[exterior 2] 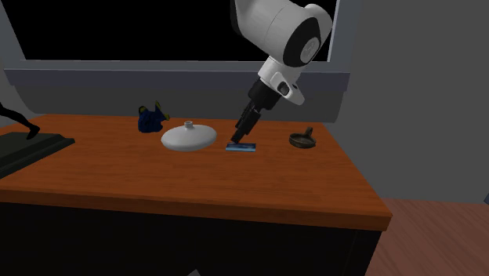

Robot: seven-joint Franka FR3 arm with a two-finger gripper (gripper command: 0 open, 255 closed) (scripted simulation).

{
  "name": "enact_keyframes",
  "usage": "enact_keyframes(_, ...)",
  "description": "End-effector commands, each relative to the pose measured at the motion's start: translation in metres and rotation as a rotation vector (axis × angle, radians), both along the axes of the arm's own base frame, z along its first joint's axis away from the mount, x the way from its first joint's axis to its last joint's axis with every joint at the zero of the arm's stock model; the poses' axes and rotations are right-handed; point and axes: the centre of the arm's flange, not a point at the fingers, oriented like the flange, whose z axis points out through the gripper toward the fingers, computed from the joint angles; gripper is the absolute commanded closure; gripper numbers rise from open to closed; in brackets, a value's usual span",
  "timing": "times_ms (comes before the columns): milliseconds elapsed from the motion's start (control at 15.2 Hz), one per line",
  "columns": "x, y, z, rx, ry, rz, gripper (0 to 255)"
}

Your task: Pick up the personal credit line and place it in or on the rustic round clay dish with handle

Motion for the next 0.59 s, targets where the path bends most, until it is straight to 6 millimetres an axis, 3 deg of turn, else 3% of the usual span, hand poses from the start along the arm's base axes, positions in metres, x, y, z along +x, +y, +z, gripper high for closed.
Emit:
enact_keyframes(0,-0.003,0.004,-0.009,0.001,0.001,-0.002,0)
enact_keyframes(198,-0.011,0.011,-0.025,0.001,0.001,-0.002,0)
enact_keyframes(528,-0.011,0.011,-0.025,0.001,0.001,-0.002,0)
